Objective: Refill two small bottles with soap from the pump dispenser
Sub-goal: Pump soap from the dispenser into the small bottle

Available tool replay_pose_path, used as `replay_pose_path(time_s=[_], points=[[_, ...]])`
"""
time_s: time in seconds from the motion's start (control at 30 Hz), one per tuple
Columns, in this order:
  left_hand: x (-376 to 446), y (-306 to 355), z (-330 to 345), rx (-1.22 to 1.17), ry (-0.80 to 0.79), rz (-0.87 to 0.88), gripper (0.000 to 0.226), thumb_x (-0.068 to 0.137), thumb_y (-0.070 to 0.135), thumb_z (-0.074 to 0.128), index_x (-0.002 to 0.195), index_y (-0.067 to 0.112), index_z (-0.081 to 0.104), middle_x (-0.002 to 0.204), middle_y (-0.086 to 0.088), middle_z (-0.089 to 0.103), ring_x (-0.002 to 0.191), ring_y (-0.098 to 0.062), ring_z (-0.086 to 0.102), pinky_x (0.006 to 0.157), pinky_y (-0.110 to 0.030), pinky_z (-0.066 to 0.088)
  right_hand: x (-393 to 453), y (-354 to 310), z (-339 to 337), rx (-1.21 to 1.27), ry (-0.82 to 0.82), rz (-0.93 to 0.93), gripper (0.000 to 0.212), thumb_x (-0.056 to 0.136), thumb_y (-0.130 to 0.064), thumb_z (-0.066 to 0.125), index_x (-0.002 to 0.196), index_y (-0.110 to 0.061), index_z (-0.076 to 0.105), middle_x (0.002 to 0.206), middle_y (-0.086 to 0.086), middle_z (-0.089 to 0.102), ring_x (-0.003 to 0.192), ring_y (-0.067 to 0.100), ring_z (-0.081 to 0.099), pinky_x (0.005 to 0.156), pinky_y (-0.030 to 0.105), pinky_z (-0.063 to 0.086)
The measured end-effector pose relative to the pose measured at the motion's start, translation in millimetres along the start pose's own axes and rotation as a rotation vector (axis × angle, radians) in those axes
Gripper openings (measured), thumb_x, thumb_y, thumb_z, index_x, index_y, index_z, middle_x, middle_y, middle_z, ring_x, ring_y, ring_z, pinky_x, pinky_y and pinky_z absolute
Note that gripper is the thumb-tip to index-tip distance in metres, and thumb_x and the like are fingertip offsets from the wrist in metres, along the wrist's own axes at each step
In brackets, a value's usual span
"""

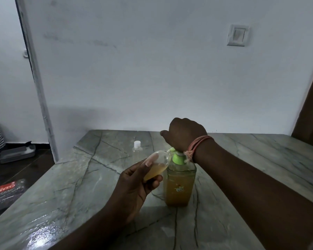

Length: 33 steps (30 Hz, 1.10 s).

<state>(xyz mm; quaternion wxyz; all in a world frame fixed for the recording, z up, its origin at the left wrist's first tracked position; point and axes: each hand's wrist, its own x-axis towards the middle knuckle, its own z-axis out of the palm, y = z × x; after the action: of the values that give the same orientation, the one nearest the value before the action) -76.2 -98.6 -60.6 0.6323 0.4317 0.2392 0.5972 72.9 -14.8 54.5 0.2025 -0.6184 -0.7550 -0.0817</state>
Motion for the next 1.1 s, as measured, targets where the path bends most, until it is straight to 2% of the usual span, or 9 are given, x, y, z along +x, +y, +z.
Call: replay_pose_path(time_s=[0.13, 0.2, 0.27, 0.4, 0.57, 0.7, 0.9, 1.03, 1.1], points=[[-1, 0, -1, -0.010, 0.010, -0.020, 0.078, 0.042, 0.044, 0.098, 0.109, 0.010, 0.077, 0.091, -0.011, 0.074, 0.071, -0.019, 0.066, 0.059, -0.023, 0.057, 5, 0, -7, -0.056, 0.025, -0.022, 0.035, 0.091, -0.049, 0.049, 0.075, -0.018, 0.045, 0.078, -0.001, 0.049, 0.078, 0.024, 0.052, 0.069, 0.031, 0.039], [2, -1, -2, -0.007, 0.009, -0.017, 0.078, 0.044, 0.043, 0.097, 0.110, 0.008, 0.076, 0.093, -0.012, 0.074, 0.071, -0.019, 0.066, 0.059, -0.023, 0.057, 6, 1, 0, 0.022, 0.021, 0.025, 0.039, 0.089, -0.048, 0.051, 0.070, -0.015, 0.048, 0.075, -0.001, 0.056, 0.075, 0.023, 0.057, 0.066, 0.029, 0.040], [3, -2, -2, -0.017, 0.008, -0.021, 0.076, 0.045, 0.042, 0.097, 0.109, 0.007, 0.076, 0.093, -0.012, 0.074, 0.071, -0.020, 0.066, 0.060, -0.023, 0.057, 4, 4, 8, 0.073, -0.018, 0.065, 0.036, 0.086, -0.046, 0.055, 0.064, -0.018, 0.050, 0.068, -0.001, 0.057, 0.066, 0.021, 0.057, 0.060, 0.028, 0.040], [3, -2, -2, -0.009, 0.010, -0.021, 0.078, 0.046, 0.044, 0.096, 0.112, 0.010, 0.075, 0.090, -0.008, 0.075, 0.071, -0.019, 0.065, 0.062, -0.023, 0.057, 3, 4, 6, 0.033, -0.035, 0.055, 0.035, 0.086, -0.045, 0.056, 0.064, -0.020, 0.047, 0.064, -0.003, 0.050, 0.070, 0.023, 0.055, 0.065, 0.030, 0.041], [2, -1, -1, -0.024, 0.022, -0.032, 0.078, 0.039, 0.042, 0.099, 0.106, 0.010, 0.078, 0.088, -0.010, 0.075, 0.070, -0.019, 0.068, 0.059, -0.023, 0.057, 6, -2, -3, -0.054, 0.003, -0.008, 0.032, 0.089, -0.047, 0.053, 0.073, -0.021, 0.043, 0.075, -0.002, 0.046, 0.076, 0.024, 0.050, 0.068, 0.031, 0.039], [3, -2, -3, -0.017, 0.023, -0.035, 0.077, 0.042, 0.043, 0.098, 0.108, 0.009, 0.077, 0.086, -0.013, 0.073, 0.071, -0.020, 0.067, 0.060, -0.023, 0.057, 6, 1, 3, 0.024, 0.009, 0.035, 0.038, 0.087, -0.047, 0.053, 0.063, -0.020, 0.045, 0.068, -0.002, 0.050, 0.073, 0.025, 0.055, 0.065, 0.030, 0.040], [1, -1, 1, 0.004, 0.022, -0.018, 0.079, 0.044, 0.046, 0.096, 0.112, 0.011, 0.076, 0.091, -0.009, 0.073, 0.072, -0.018, 0.064, 0.064, -0.023, 0.057, -3, 1, 2, 0.006, 0.015, 0.043, 0.037, 0.088, -0.045, 0.054, 0.063, -0.021, 0.041, 0.076, 0.001, 0.052, 0.074, 0.026, 0.051, 0.068, 0.030, 0.038], [-2, 1, 2, -0.023, 0.013, -0.034, 0.062, 0.052, 0.041, 0.094, 0.105, 0.012, 0.078, 0.086, -0.013, 0.072, 0.070, -0.019, 0.065, 0.061, -0.023, 0.057, -2, -2, -7, -0.068, 0.025, -0.018, 0.025, 0.091, -0.043, 0.052, 0.080, -0.020, 0.051, 0.098, 0.004, 0.065, 0.082, 0.026, 0.056, 0.069, 0.031, 0.039], [-2, 2, 1, -0.027, 0.013, -0.034, 0.069, 0.045, 0.042, 0.097, 0.105, 0.013, 0.078, 0.087, -0.011, 0.074, 0.070, -0.018, 0.067, 0.061, -0.023, 0.058, 0, -3, -8, -0.096, 0.056, -0.043, 0.026, 0.092, -0.043, 0.050, 0.085, -0.019, 0.056, 0.094, 0.004, 0.063, 0.086, 0.027, 0.059, 0.069, 0.031, 0.038]])
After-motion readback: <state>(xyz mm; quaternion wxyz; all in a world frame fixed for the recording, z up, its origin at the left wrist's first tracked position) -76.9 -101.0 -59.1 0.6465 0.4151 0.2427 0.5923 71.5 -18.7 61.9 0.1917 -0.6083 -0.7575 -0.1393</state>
